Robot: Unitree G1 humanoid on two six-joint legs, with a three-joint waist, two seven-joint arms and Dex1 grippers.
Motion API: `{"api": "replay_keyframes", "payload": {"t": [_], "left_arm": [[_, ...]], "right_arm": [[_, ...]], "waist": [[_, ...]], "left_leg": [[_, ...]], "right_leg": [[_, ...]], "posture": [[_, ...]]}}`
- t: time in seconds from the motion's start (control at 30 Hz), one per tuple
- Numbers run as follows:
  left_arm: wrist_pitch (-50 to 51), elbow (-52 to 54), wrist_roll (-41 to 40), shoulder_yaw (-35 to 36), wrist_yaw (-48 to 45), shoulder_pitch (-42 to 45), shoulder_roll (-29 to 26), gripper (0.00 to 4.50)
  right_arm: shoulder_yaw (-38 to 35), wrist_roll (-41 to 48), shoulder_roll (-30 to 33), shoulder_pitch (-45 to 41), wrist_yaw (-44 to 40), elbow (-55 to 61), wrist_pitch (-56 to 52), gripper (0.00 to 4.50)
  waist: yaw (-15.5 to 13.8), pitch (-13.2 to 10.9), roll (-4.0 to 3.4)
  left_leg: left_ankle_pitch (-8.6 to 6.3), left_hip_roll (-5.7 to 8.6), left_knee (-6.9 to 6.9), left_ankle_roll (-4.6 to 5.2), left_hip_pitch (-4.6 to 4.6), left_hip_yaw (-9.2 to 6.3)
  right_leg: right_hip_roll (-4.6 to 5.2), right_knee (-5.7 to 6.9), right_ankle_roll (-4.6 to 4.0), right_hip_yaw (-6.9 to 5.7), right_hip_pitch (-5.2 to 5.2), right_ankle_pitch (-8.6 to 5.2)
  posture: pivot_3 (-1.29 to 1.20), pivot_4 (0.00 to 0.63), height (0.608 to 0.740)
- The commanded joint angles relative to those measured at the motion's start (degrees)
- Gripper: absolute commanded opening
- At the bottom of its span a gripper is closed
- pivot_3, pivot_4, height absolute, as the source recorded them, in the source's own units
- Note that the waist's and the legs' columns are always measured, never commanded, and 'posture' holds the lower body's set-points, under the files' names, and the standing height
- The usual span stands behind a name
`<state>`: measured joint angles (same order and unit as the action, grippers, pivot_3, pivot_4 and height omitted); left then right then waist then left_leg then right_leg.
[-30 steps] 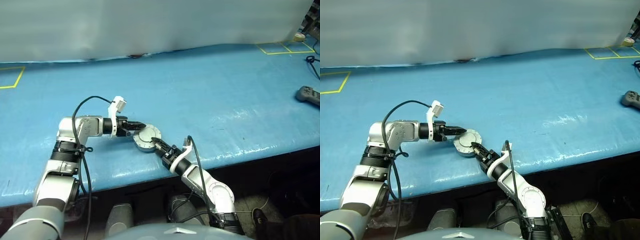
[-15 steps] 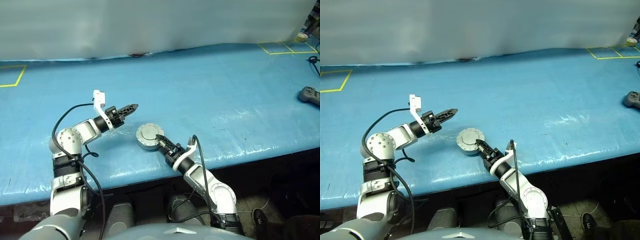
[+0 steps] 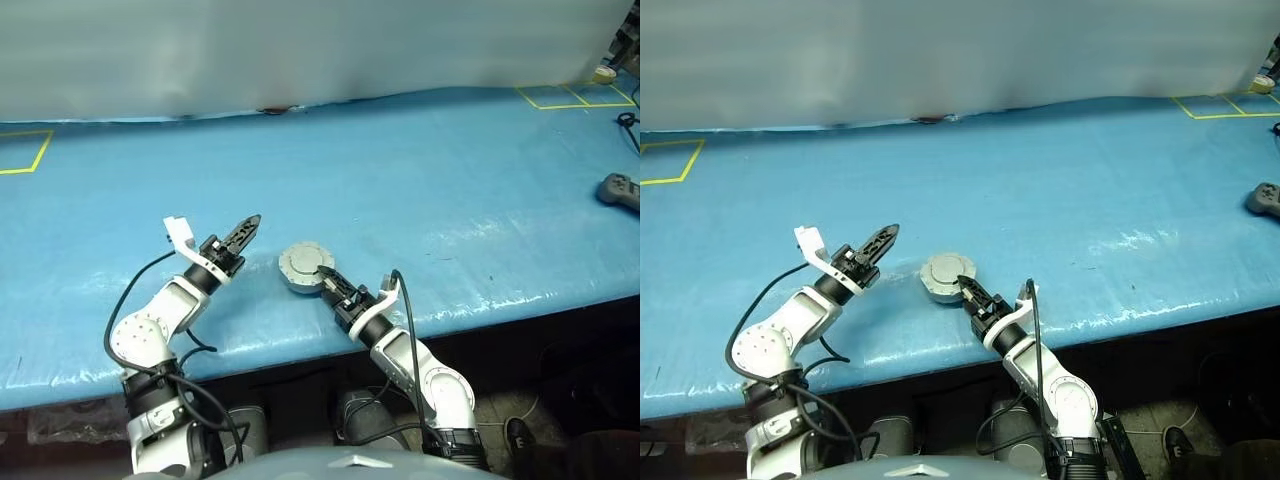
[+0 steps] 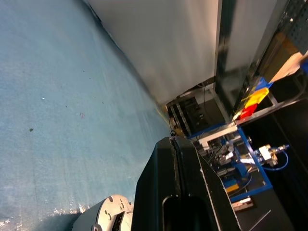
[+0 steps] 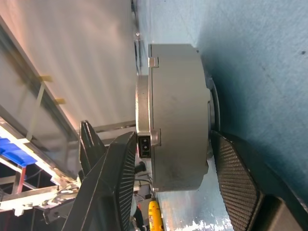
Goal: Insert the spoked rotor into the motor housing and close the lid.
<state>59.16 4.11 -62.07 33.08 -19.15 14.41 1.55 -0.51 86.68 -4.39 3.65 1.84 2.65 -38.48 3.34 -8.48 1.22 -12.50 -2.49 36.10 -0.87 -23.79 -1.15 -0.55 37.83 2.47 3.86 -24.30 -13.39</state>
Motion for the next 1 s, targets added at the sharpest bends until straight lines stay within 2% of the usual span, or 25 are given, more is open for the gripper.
{"api": "replay_keyframes", "payload": {"t": [0.03, 0.2, 0.43, 0.53, 0.9, 0.93, 1.0], "left_arm": [[-2.27, 4.16, -5.17, -0.18, 2.45, -2.89, 2.22, 0.00], [-4.34, 5.12, -8.97, -1.89, 5.16, -7.68, 4.89, 0.00], [-5.52, 5.97, -13.63, -5.91, 7.33, -12.44, 5.63, 0.00], [-6.17, 6.20, -16.59, -7.44, 8.27, -14.24, 6.24, 0.60], [-9.81, 7.35, -27.09, -14.09, 9.06, -20.02, 7.33, 4.27], [-10.02, 7.28, -27.52, -14.77, 8.84, -20.39, 7.09, 4.50], [-10.48, 6.90, -28.39, -15.91, 8.88, -20.86, 6.63, 4.50]], "right_arm": [[-0.57, 3.39, -6.26, -2.61, -2.76, 4.60, 1.12, 2.09], [-0.48, 4.01, -5.95, -4.08, -2.95, 4.85, 2.08, 2.09], [-0.41, 4.18, -5.55, -6.81, -3.32, 5.39, 2.79, 2.09], [-0.48, 4.64, -5.38, -7.99, -3.34, 5.88, 2.95, 2.09], [0.56, 5.92, -4.27, -10.43, -2.19, 7.11, 2.15, 2.09], [0.97, 5.90, -4.17, -10.48, -1.98, 7.27, 1.82, 2.09], [1.78, 5.90, -4.10, -10.43, -1.51, 7.52, 1.20, 2.09]], "waist": [[-0.05, 0.00, 0.00], [0.11, 0.00, 0.00], [0.05, -0.01, 0.00], [0.05, -0.01, -0.01], [0.07, 0.00, -0.01], [0.08, 0.00, -0.01], [0.08, 0.00, -0.01]], "left_leg": [[0.00, 0.00, 0.01, 0.00, 0.00, 0.00], [0.00, 0.00, 0.06, 0.00, 0.02, 0.01], [0.00, 0.00, 0.15, 0.00, -0.01, 0.01], [0.00, 0.00, 0.16, 0.00, 0.00, 0.01], [0.00, 0.01, 0.16, 0.00, 0.00, 0.03], [0.00, 0.01, 0.16, 0.00, -0.01, 0.02], [0.00, 0.00, 0.18, 0.00, 0.00, 0.03]], "right_leg": [[0.00, 0.00, 0.00, 0.00, 0.00, 0.00], [-0.01, 0.01, -0.01, 0.01, 0.02, 0.00], [-0.02, 0.00, -0.09, 0.02, 0.03, -0.03], [-0.02, 0.00, -0.09, 0.02, 0.04, -0.03], [-0.01, 0.00, -0.15, 0.04, 0.04, -0.04], [-0.01, 0.00, -0.16, 0.04, 0.04, -0.04], [-0.02, 0.00, -0.17, 0.04, 0.04, -0.05]], "posture": [[0.00, 0.150, 0.740], [0.00, 0.150, 0.740], [0.00, 0.150, 0.740], [0.00, 0.150, 0.740], [0.00, 0.150, 0.740], [0.00, 0.150, 0.740], [0.00, 0.150, 0.740]]}}
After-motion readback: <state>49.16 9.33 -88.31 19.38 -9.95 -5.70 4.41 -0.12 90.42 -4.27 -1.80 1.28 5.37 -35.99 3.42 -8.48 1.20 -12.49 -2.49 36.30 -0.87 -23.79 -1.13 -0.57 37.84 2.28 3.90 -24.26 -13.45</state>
